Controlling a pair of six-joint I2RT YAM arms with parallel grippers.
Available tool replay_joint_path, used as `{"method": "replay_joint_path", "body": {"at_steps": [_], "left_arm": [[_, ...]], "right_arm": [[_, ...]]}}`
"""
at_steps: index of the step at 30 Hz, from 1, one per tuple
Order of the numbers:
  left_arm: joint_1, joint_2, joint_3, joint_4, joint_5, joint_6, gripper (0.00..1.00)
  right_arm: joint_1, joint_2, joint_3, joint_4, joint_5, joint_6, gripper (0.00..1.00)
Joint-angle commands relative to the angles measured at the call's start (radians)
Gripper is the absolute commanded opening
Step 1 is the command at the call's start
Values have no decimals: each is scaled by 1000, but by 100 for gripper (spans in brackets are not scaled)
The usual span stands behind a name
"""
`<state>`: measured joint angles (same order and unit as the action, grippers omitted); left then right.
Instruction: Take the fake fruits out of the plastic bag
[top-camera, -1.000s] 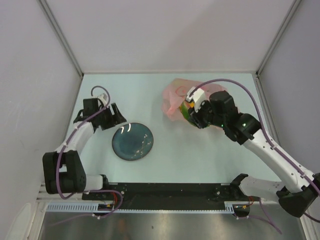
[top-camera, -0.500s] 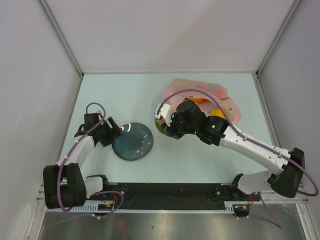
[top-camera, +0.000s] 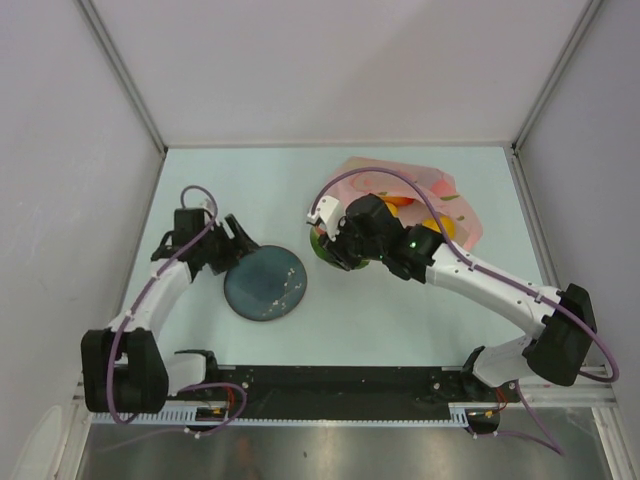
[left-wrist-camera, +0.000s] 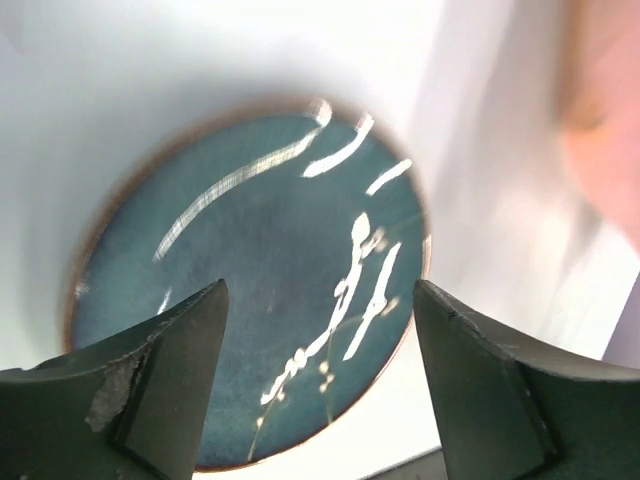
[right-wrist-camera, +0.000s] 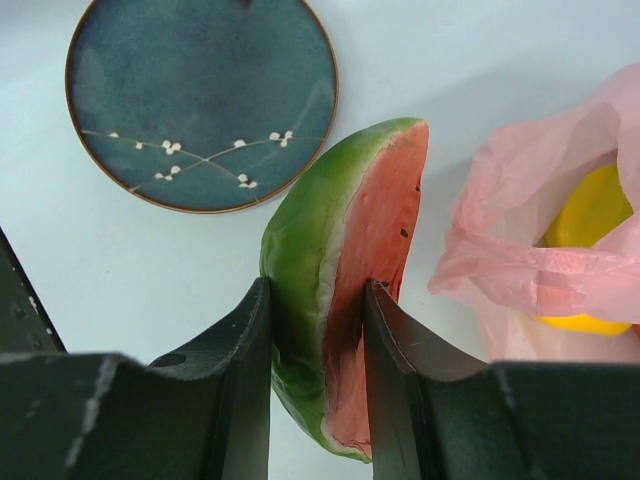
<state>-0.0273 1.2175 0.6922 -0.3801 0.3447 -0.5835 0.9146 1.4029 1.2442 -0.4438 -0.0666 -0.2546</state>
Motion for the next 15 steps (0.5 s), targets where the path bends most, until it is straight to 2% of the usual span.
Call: {"method": "replay_joint_path", "body": {"at_steps": [1,2,6,9,15], "left_arm": [[114,-101,101,-166,-160,57,83],[139,-116,87,-210,-202,41,84],[185,-93,-23,-238,-162,25,84],[176,-76,-98,-169,-110,-1,90],[114,13,-140,-20,-7,-68,90]], "right_arm": [[4,4,41,50,-19,31,5],[6,7,40,57,-19,34,5],[15,16,40,80,-6,44,5],[18,24,40,94,8,37,5],[33,53,40,100,11,23,5]]}}
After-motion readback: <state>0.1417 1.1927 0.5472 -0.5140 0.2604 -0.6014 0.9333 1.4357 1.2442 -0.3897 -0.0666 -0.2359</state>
